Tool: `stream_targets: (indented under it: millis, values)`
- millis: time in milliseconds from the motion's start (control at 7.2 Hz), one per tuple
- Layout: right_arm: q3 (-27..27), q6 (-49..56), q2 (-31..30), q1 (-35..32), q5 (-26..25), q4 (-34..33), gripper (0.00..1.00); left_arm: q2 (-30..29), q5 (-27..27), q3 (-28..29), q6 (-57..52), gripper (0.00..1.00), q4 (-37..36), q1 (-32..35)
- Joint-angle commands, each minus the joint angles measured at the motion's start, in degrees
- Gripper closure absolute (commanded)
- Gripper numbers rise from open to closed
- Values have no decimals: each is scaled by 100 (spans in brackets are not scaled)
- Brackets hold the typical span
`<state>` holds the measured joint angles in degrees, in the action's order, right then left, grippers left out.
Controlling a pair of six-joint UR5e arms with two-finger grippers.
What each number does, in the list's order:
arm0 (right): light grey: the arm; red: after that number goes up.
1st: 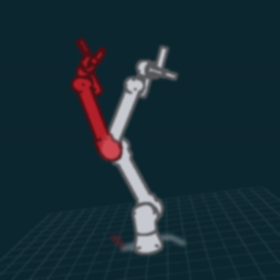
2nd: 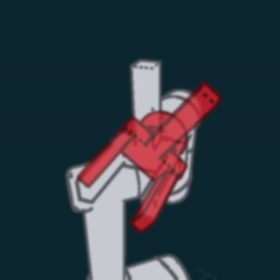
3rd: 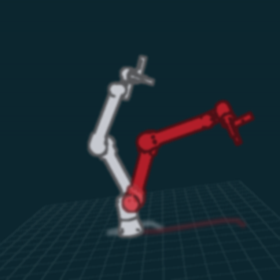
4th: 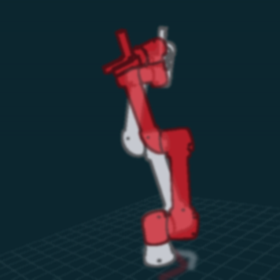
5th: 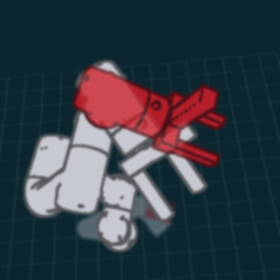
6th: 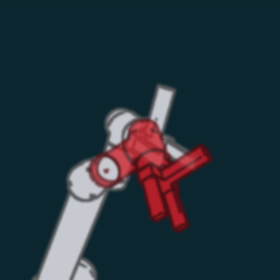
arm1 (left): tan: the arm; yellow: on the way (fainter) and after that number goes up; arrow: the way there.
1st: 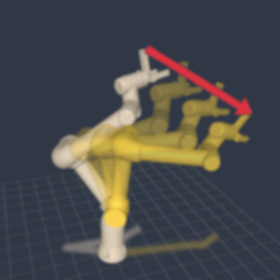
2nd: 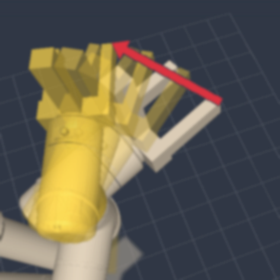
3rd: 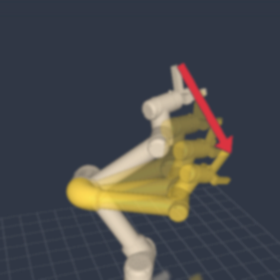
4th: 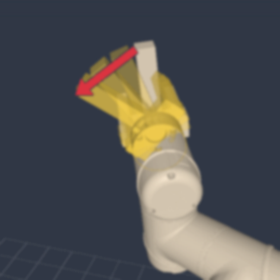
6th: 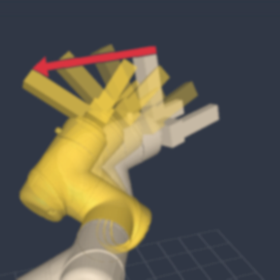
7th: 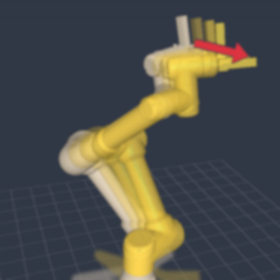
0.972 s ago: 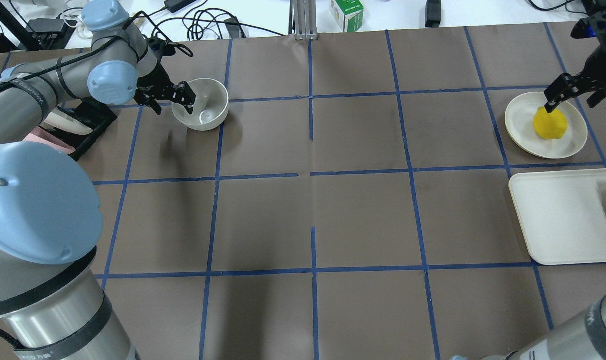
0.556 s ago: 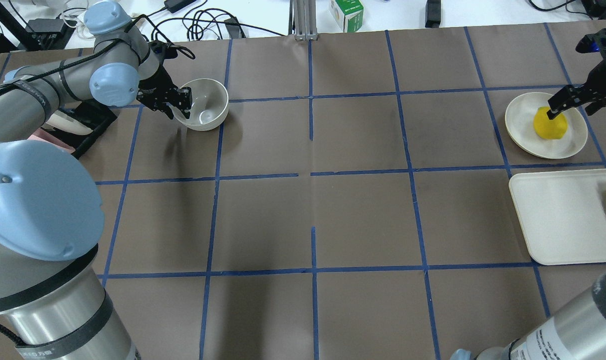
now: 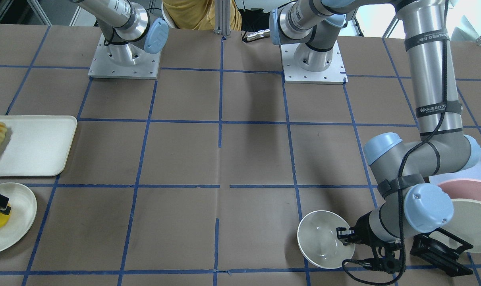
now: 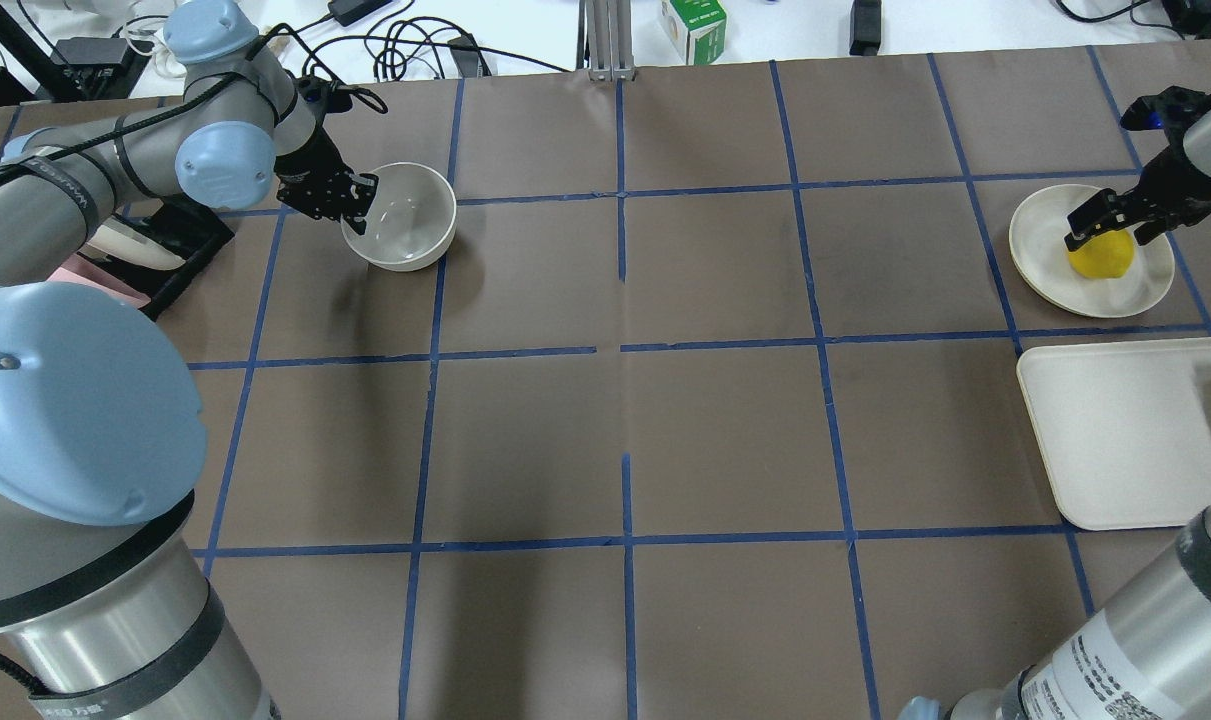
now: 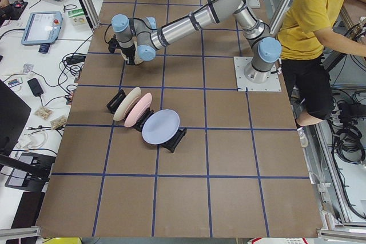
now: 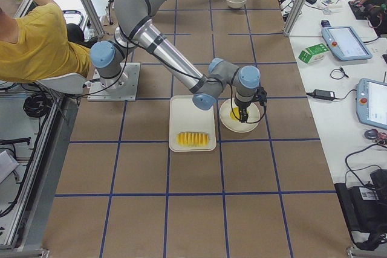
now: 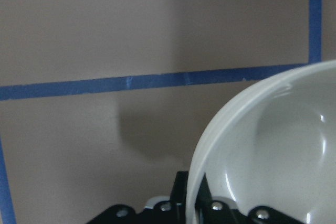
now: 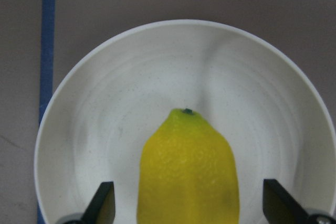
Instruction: Place bowl and put lemon in it
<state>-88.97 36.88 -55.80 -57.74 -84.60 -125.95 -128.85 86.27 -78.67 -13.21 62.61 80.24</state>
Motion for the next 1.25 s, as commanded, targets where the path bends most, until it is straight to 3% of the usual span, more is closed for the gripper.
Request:
stream_targets:
  millis: [0,139,278,556,694,1111]
  values:
    - [-33,-14,227,0,13,-491,7,114,4,27,12,100,128,9]
    - [-6,-23,219,0,-21,-431,80,202,13,27,12,100,277,61]
    - [11,-23,167,0,-91,-317,100,229,13,27,29,100,296,61]
    - [29,-40,-174,-44,-110,165,100,360,-48,19,134,100,435,149]
    - [29,-75,-516,-131,-92,594,100,509,-466,-112,344,100,532,306]
    - [38,-1231,-1255,-841,-127,1544,100,1035,-734,-734,2133,100,428,1718]
